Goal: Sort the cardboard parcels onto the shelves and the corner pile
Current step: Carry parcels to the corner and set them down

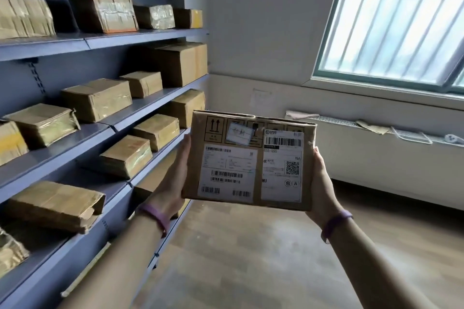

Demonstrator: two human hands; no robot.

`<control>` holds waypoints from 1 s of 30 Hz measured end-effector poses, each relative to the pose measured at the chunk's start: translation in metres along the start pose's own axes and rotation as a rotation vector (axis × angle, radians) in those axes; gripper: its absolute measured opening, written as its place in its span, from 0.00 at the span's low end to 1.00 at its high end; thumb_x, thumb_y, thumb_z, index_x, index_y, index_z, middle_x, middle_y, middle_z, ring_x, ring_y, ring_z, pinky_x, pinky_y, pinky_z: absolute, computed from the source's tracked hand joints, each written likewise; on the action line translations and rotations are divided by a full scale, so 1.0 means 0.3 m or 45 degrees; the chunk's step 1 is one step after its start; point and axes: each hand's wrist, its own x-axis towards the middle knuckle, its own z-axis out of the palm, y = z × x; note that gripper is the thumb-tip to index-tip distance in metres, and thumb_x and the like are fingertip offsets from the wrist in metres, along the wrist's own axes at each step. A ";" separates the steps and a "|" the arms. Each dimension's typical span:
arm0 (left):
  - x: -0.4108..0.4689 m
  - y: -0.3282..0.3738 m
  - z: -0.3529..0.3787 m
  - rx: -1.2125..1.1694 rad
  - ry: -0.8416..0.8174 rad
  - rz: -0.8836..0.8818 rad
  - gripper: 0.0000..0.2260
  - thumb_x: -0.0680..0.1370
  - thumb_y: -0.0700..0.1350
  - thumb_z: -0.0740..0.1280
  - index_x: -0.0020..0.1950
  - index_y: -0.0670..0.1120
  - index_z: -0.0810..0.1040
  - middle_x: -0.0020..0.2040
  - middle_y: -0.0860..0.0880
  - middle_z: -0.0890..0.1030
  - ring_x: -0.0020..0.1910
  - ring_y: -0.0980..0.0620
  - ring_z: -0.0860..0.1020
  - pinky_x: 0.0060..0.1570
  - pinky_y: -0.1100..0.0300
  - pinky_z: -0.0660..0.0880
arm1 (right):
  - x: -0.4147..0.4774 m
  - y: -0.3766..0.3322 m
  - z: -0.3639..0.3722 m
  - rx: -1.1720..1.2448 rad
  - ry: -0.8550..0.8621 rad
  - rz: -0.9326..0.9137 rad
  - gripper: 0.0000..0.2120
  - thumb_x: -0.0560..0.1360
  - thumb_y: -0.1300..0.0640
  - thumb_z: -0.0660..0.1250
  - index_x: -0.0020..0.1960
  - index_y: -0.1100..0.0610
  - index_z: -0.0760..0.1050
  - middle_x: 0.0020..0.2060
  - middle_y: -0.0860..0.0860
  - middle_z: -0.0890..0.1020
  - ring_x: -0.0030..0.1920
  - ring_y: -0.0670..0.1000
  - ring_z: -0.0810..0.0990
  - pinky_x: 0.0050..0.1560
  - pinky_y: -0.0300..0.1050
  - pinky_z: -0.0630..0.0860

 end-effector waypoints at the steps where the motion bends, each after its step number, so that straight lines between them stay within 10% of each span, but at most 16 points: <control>1: 0.087 0.004 -0.012 -0.018 -0.017 -0.001 0.28 0.77 0.72 0.48 0.66 0.63 0.77 0.62 0.54 0.82 0.64 0.49 0.78 0.66 0.38 0.70 | 0.078 -0.011 0.008 -0.010 0.003 -0.009 0.30 0.79 0.33 0.52 0.69 0.51 0.75 0.62 0.56 0.81 0.61 0.60 0.80 0.65 0.67 0.72; 20: 1.358 0.073 0.143 -0.040 -0.183 -0.102 0.28 0.78 0.69 0.49 0.65 0.57 0.78 0.57 0.51 0.85 0.54 0.51 0.84 0.50 0.50 0.81 | 1.241 -0.158 -0.172 0.005 0.181 -0.073 0.29 0.77 0.31 0.55 0.67 0.48 0.76 0.61 0.56 0.82 0.61 0.61 0.80 0.64 0.68 0.72; 30: 2.166 0.060 0.228 0.079 0.025 -0.054 0.45 0.62 0.84 0.56 0.76 0.67 0.61 0.78 0.57 0.62 0.76 0.50 0.63 0.73 0.37 0.59 | 2.034 -0.311 -0.266 0.025 0.073 -0.022 0.31 0.76 0.31 0.57 0.65 0.52 0.78 0.60 0.56 0.83 0.60 0.59 0.81 0.65 0.65 0.72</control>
